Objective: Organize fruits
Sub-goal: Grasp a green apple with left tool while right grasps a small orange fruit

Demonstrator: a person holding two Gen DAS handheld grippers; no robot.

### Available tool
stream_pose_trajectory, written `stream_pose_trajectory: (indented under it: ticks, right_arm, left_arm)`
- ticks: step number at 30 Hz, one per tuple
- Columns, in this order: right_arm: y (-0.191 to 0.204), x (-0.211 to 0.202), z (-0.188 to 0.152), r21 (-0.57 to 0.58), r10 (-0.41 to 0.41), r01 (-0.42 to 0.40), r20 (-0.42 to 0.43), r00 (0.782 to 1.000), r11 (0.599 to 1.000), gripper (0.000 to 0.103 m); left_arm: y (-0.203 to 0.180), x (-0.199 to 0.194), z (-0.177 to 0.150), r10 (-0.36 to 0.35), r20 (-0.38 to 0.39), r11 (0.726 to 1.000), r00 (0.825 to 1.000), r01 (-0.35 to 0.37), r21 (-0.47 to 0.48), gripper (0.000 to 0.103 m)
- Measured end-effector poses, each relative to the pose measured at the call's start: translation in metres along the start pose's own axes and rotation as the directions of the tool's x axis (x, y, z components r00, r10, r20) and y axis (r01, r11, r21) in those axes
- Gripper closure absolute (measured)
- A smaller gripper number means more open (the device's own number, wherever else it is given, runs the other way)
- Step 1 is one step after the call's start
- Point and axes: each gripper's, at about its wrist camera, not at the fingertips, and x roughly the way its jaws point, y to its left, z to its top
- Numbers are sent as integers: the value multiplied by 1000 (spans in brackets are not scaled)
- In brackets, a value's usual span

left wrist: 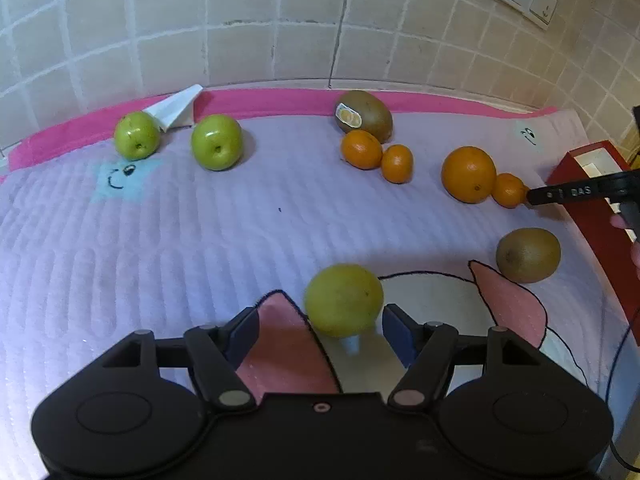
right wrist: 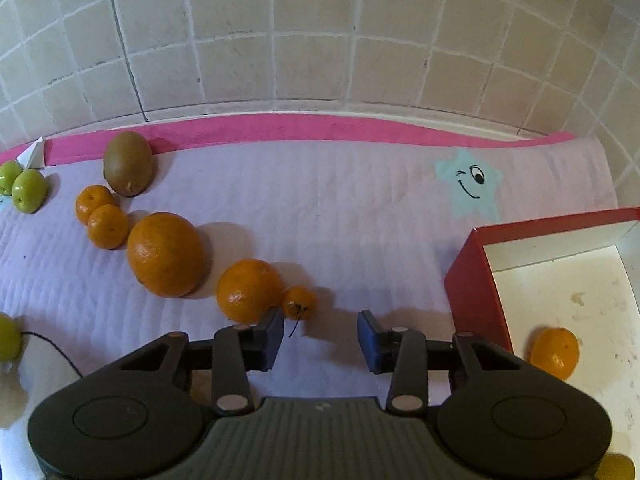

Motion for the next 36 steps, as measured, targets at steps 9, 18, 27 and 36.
stream_pose_trajectory:
  ticks: [9,18,27,36]
  right_arm:
    - [0,10,10,-44,6,-5,24,1000,999,59]
    - [-8,13,18,-51,79,-78,6,997,996,72]
    - [7,13,10,-245,46,-61,-69,997,968,69]
    - [12,26,21,-322,55,-72,-61,997,944,70]
  left_arm:
    - [0,12,-2,-10,-27,1000,1000,10,-24,22]
    - [3,18,-4,-19,-22,998,1000,18,-67,37]
    - [4,20,-4,-27,-22,996,999,25,-80,38]
    - [5,20,-4,-32,-16,995,999,30,-90,38]
